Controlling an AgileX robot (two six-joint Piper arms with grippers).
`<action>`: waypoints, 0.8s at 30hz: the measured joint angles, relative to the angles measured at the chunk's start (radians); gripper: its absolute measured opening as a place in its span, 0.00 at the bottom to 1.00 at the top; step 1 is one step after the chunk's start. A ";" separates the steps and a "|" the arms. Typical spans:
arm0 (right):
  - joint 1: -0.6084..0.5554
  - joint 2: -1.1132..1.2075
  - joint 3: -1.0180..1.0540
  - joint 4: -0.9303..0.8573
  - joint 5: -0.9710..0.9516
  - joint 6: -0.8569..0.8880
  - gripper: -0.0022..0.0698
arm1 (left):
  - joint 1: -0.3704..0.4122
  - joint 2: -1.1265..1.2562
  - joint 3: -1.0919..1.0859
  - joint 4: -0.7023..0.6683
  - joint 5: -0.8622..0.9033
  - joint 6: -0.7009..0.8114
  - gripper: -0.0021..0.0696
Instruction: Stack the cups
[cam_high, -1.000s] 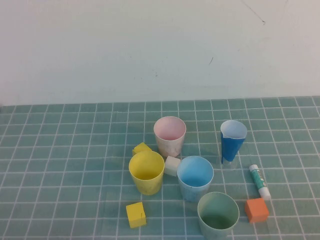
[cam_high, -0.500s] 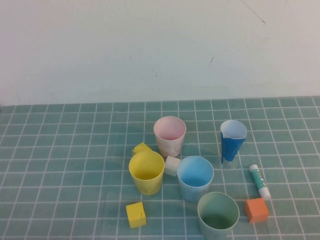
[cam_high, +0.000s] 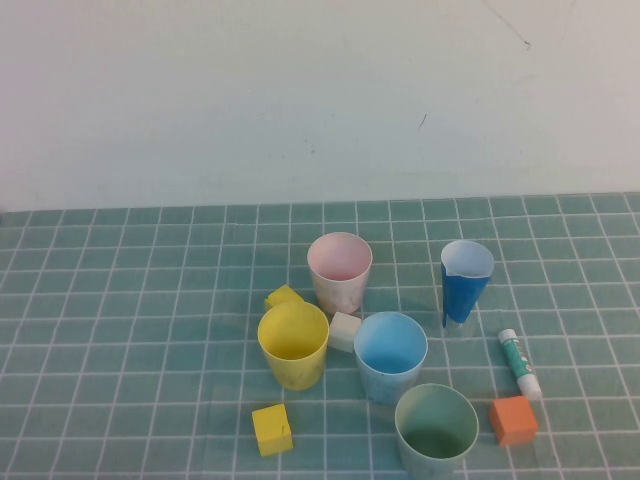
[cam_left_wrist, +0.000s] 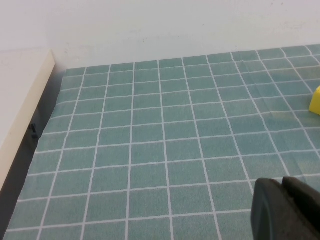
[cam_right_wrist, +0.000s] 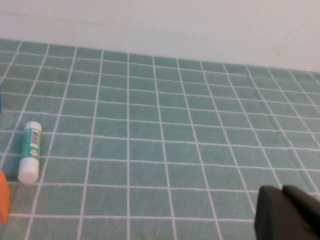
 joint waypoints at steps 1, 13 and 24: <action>0.000 0.000 -0.001 0.017 0.000 0.000 0.03 | 0.000 0.000 0.000 0.000 0.000 0.000 0.03; 0.000 0.000 0.002 0.482 -0.015 0.247 0.03 | 0.000 0.000 -0.002 0.011 0.001 0.000 0.03; 0.000 0.000 0.002 0.564 -0.049 0.262 0.03 | 0.000 0.000 0.002 -0.694 -0.197 -0.229 0.03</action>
